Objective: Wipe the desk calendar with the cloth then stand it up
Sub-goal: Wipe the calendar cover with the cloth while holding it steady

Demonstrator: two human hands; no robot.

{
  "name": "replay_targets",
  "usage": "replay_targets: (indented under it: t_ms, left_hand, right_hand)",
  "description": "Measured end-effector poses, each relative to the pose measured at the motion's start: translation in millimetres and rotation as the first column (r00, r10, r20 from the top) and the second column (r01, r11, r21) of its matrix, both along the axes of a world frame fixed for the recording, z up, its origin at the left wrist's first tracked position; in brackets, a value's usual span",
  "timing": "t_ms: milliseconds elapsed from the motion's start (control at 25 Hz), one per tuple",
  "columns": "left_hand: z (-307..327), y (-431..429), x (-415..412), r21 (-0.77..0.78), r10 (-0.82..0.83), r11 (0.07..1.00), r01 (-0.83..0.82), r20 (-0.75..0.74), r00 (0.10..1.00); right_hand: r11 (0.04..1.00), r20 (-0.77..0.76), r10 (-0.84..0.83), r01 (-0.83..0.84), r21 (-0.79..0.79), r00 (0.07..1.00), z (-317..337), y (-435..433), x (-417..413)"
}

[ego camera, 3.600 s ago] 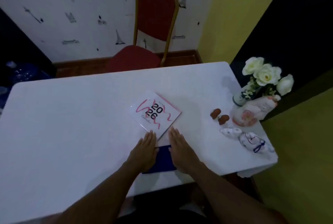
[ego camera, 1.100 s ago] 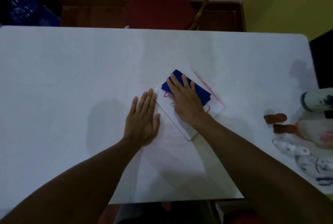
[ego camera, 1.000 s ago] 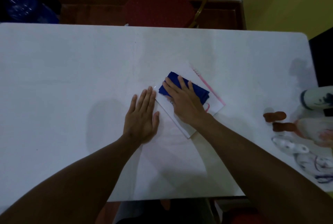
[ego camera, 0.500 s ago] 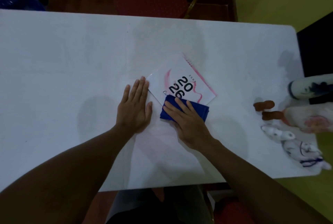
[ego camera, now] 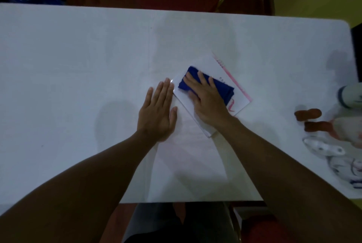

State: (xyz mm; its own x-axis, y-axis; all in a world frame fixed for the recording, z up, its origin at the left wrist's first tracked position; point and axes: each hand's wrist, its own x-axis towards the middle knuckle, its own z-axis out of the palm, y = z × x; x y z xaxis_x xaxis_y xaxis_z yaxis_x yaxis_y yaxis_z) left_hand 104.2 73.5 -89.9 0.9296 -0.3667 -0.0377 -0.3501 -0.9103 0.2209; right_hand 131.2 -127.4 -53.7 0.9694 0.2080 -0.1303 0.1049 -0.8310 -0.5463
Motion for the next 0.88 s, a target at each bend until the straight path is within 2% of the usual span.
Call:
replay_targets:
  t_ms: [160, 320, 480, 600, 720, 880]
  left_hand:
    - [-1, 1, 1, 0.0, 0.003, 1.0, -0.003, 0.003, 1.0]
    - [-3, 0, 1, -0.003, -0.002, 1.0, 0.002, 0.024, 1.0]
    - [-4, 1, 0, -0.014, -0.003, 1.0, 0.004, 0.027, 1.0]
    - [-4, 1, 0, -0.004, -0.001, 1.0, 0.001, 0.017, 1.0]
    - [-4, 1, 0, 0.006, -0.003, 1.0, 0.003, 0.015, 1.0]
    - [-4, 1, 0, 0.006, -0.002, 1.0, 0.002, 0.017, 1.0]
  right_hand:
    - [0.991, 0.02, 0.125, -0.126, 0.044, 0.992, 9, -30, -67]
    - [0.975, 0.091, 0.221, -0.219, -0.032, 0.971, 10, -70, -87]
    - [0.996, 0.048, -0.018, 0.022, -0.084, 0.999, 2, -44, -21]
    - [0.994, 0.032, -0.073, 0.075, -0.08, 0.997, -4, -4, 15]
    - [0.999, 0.044, 0.02, -0.019, -0.038, 0.999, -2, 5, 3]
    - [0.977, 0.041, 0.212, -0.211, -0.02, 0.976, 6, -26, -63]
